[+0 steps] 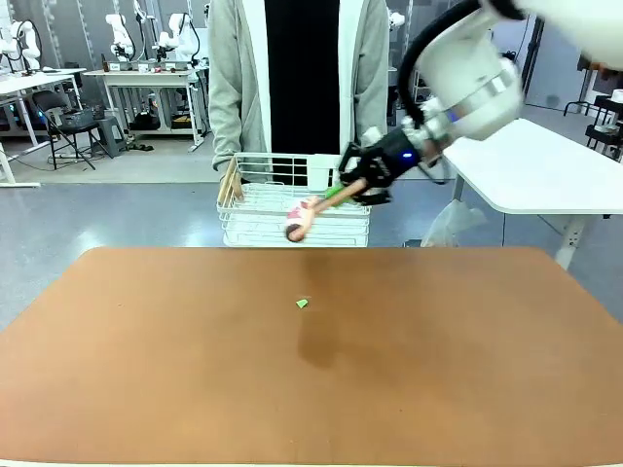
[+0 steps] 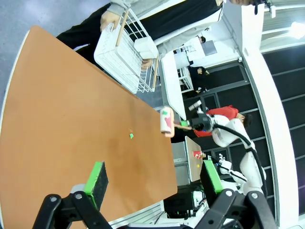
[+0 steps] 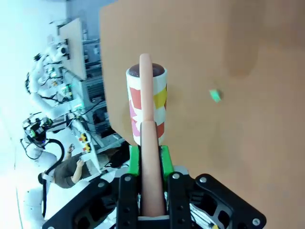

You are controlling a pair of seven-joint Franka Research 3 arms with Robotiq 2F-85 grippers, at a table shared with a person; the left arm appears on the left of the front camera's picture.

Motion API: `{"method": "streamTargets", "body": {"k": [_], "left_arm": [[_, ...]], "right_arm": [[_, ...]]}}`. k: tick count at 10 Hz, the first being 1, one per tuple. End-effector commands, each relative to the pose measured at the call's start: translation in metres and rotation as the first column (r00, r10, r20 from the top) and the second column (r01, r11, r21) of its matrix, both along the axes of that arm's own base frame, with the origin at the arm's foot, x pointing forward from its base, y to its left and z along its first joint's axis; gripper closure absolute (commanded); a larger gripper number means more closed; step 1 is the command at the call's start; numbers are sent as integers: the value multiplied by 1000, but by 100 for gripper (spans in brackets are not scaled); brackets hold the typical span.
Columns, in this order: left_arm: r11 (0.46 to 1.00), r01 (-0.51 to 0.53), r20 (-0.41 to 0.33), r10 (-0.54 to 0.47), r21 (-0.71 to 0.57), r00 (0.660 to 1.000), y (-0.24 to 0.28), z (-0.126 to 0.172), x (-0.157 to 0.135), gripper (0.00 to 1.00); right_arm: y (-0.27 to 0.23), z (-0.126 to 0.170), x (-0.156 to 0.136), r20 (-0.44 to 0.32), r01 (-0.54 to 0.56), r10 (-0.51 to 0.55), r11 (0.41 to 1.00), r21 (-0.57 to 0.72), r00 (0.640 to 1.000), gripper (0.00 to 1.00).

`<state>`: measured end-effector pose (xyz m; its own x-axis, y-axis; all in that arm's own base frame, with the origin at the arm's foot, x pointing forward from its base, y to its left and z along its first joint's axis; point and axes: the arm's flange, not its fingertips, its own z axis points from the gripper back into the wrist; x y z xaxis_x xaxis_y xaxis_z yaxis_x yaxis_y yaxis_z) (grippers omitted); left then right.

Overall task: Clean the table.
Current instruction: Clean the table with the Lint Roller when the human lifts the Dish drying rack.

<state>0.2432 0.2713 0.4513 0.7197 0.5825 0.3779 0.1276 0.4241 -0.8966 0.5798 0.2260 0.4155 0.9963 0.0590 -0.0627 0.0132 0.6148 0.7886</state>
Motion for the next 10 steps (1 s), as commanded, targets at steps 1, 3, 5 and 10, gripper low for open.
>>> {"method": "streamTargets", "body": {"k": [1, 3, 5, 10], "left_arm": [[1000, 3, 40, -3, -4, 999, 4, 2, 1, 0], [1000, 3, 40, -3, -4, 999, 4, 2, 1, 0], [1000, 3, 40, -3, -4, 999, 4, 2, 1, 0], [1000, 3, 40, -3, -4, 999, 4, 2, 1, 0]], "right_arm": [[-46, 17, -60, -12, -11, 10, 993, -121, 1000, 79], [-100, 16, -79, 16, 7, -3, 963, -269, 1000, 79], [-144, 7, -89, 1, 47, -48, 962, -270, 999, 79], [-168, -7, -68, 31, 32, -25, 963, -269, 999, 79]]}}
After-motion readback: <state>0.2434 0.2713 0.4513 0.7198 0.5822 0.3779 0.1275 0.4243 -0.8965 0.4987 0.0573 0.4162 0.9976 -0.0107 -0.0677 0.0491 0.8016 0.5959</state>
